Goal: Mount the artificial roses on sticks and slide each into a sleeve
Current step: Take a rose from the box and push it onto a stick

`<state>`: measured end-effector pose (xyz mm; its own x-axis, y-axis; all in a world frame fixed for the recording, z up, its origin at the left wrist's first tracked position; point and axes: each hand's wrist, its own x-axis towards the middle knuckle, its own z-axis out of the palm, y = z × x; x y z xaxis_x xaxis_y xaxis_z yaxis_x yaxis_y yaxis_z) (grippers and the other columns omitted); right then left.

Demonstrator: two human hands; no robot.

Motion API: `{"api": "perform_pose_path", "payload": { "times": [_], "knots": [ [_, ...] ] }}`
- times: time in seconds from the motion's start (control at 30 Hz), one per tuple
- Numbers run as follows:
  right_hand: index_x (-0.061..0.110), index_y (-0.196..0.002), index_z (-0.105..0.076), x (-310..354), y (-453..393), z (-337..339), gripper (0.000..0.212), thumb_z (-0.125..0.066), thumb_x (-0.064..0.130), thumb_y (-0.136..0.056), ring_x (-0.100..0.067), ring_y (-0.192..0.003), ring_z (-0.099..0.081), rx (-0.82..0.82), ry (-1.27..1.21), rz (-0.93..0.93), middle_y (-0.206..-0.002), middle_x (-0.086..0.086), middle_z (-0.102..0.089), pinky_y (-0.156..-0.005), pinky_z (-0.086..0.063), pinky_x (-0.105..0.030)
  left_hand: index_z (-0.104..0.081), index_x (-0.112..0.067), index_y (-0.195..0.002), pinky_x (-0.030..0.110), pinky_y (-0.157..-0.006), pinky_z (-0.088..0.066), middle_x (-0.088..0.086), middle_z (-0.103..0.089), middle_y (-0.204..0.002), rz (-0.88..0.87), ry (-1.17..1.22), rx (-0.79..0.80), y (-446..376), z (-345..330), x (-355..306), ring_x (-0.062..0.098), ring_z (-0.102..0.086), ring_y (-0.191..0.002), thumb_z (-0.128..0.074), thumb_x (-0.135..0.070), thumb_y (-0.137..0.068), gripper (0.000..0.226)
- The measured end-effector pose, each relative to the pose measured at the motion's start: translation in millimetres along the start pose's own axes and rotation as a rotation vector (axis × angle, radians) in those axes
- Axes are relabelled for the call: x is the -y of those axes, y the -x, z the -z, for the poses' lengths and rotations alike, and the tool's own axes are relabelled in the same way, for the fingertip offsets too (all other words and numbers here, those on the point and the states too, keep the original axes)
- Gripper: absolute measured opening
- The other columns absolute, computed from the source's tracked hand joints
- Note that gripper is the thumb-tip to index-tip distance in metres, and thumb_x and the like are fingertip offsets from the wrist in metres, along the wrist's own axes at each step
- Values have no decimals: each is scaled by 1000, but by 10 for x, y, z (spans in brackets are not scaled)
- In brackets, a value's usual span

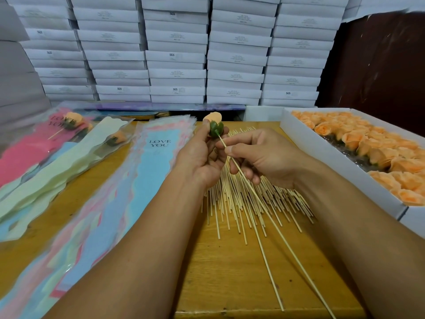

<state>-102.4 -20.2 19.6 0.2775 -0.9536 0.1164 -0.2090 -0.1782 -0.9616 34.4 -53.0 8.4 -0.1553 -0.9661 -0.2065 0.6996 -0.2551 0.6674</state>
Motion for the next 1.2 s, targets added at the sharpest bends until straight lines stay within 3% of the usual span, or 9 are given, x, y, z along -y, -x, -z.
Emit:
{"api": "perform_pose_path", "payload": {
  "times": [0.23, 0.6, 0.73, 1.2],
  "knots": [
    [16, -107, -71, 17, 10, -16, 17, -59, 7, -99, -9, -40, -50, -13, 5, -2, -64, -10, -66, -35, -40, -19, -69, -6, -103, 19, -61, -52, 6, -74, -82, -46, -52, 0, 10, -3, -6, 9, -63, -62, -61, -32, -98, 27],
    [-8, -96, -72, -17, -27, -17, 18, -65, 9, -97, -9, -40, -49, -110, 54, -55, -66, -14, -66, -35, -39, -19, -64, -3, -102, 20, -56, -52, 11, -70, -80, -97, -96, 5, 2, -8, 13, 11, -66, -61, -61, -21, -98, 18],
    [-5, -92, -72, -41, -43, -25, 14, -64, 6, -97, -9, -40, -49, -118, 32, -74, -64, -13, -66, -35, -38, -19, -64, -4, -95, 20, -56, -53, 10, -68, -74, -109, -117, 7, 1, -8, 15, 10, -65, -58, -59, -19, -99, 16],
    [-1, -83, -70, -106, -89, -103, 15, -63, 2, -96, -7, -37, -49, -140, -1, -110, -58, -11, -66, -33, -36, -17, -62, -1, -100, 21, -51, -54, 7, -68, -62, -130, -134, -63, -51, 39, 62, 12, -65, -55, -61, -15, -98, 15]
  ]
}}
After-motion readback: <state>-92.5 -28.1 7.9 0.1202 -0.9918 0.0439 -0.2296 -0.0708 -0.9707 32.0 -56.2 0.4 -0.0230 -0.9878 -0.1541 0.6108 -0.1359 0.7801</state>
